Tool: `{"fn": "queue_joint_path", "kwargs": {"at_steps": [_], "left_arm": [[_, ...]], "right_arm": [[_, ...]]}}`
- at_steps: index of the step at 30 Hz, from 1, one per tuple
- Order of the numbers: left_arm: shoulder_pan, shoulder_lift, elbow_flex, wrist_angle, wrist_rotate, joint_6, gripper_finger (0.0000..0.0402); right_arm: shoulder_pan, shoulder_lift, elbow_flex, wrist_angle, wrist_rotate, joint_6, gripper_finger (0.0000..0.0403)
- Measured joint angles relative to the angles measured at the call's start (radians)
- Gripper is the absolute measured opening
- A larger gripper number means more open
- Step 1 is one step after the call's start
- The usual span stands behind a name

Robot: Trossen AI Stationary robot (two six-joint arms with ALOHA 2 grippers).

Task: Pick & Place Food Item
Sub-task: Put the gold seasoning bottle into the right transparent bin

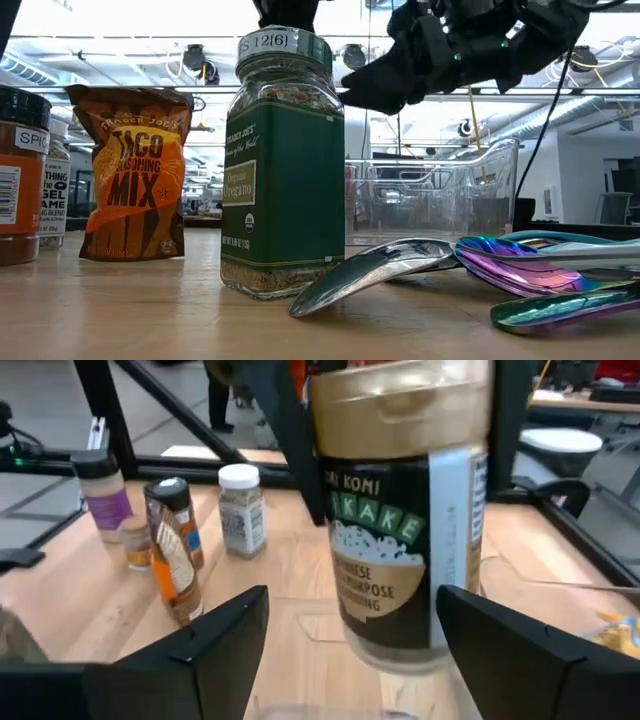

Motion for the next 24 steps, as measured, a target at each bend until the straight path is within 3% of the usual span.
{"fn": "queue_joint_path", "kwargs": {"at_steps": [8, 13, 24], "left_arm": [[-0.010, -0.006, 0.001, 0.079, 0.074, 0.026, 0.0277], [-0.016, -0.006, 0.001, 0.115, 0.066, 0.060, 0.0277], [-0.032, -0.007, -0.001, 0.246, 0.081, 0.105, 0.0277]], "right_arm": [[0.001, 0.044, 0.020, 0.020, 0.003, -0.006, 0.0292], [0.006, 0.037, 0.018, 0.049, 0.000, -0.041, 0.0293], [0.047, 0.034, 0.016, 0.127, 0.003, -0.058, 0.0255]]}}
